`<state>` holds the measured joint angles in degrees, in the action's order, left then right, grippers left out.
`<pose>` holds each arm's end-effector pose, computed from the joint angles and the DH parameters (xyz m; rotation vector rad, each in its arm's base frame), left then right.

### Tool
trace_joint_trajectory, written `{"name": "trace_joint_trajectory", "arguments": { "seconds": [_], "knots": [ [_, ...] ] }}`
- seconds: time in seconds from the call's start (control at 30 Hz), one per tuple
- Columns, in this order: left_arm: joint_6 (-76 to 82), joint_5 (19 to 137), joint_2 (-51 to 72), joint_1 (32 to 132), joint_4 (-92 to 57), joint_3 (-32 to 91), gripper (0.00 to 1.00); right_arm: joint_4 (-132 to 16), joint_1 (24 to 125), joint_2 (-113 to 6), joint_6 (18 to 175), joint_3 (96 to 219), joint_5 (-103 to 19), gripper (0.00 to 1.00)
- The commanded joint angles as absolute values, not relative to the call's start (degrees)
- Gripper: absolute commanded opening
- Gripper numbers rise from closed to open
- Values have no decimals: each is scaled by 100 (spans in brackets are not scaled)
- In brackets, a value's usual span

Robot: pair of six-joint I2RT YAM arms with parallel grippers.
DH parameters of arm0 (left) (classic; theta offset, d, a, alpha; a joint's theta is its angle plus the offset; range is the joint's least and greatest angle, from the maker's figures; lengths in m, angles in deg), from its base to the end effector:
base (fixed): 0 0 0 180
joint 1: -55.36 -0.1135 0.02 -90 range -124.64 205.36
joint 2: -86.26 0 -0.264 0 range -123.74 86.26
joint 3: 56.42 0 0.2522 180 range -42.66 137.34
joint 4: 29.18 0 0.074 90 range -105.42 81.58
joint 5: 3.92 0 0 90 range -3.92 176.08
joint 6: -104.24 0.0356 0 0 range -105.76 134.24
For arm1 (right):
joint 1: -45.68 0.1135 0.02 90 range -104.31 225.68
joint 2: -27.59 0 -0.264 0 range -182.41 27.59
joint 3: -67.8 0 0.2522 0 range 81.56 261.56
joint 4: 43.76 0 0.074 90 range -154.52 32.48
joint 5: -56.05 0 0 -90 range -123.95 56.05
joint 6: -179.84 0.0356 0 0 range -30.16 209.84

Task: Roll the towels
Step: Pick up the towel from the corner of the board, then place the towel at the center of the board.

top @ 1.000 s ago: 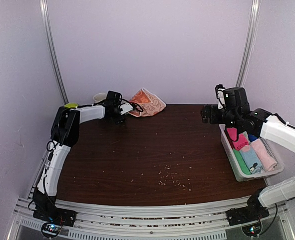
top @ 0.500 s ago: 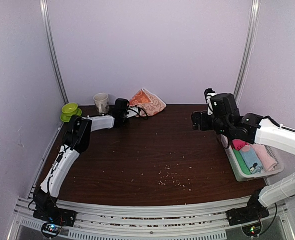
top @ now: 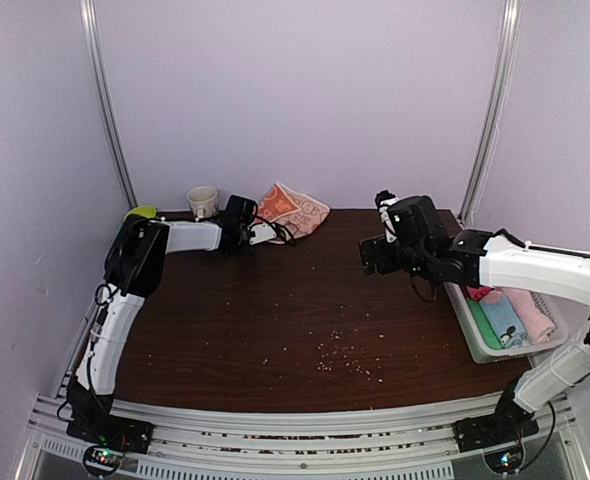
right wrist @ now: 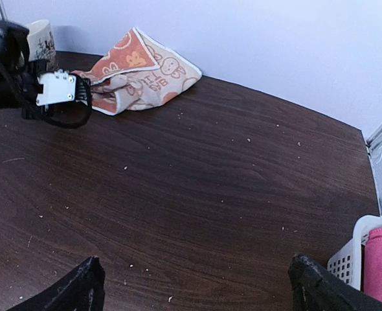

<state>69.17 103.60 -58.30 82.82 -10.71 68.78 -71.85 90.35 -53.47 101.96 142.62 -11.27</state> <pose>0.5003 -0.2479 0.1168 1.3580 1.8100 0.6000 0.2357 0.2137 0.2866 -0.3769 2.0883 0.1576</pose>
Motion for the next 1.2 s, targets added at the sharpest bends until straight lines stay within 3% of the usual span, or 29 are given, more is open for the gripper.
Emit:
{"name": "trace_joint_trajectory", "arguments": {
  "seconds": [0.0, 0.2, 0.47, 0.73, 0.87, 1.0, 1.03, 1.17],
  "knots": [
    [5823, 8815, -4196, 8714, 148, 6543, 0, -6879, 9079, -5493, 9700, 14466, -1624, 100],
    [4941, 7178, -2511, 8787, 1355, 5489, 0, -6749, 9081, -5686, 9214, 14460, -2683, 100],
    [3913, 5906, -287, 8449, 1476, 3004, 0, -6298, 9214, -5792, 9006, 13962, -3506, 100],
    [3927, 4885, 404, 7203, 1794, 2332, 0, -6070, 9542, -6730, 9395, 14158, -3183, 97],
    [4279, 5048, 575, 7148, 1973, 1917, 0, -6083, 9717, -7375, 9415, 14466, -2982, 97],
    [4019, 6772, 693, 7149, 1648, 1428, 1, -6187, 9828, -7707, 9545, 14677, -2812, 97],
    [4012, 7115, 720, 7137, 1584, 1341, 7, -6138, 9831, -7690, 9587, 14659, -2809, 97],
    [3965, 8037, 994, 7082, 1194, 1067, 48, -6034, 9831, -7423, 9676, 14523, -2707, 97]
  ]
}}
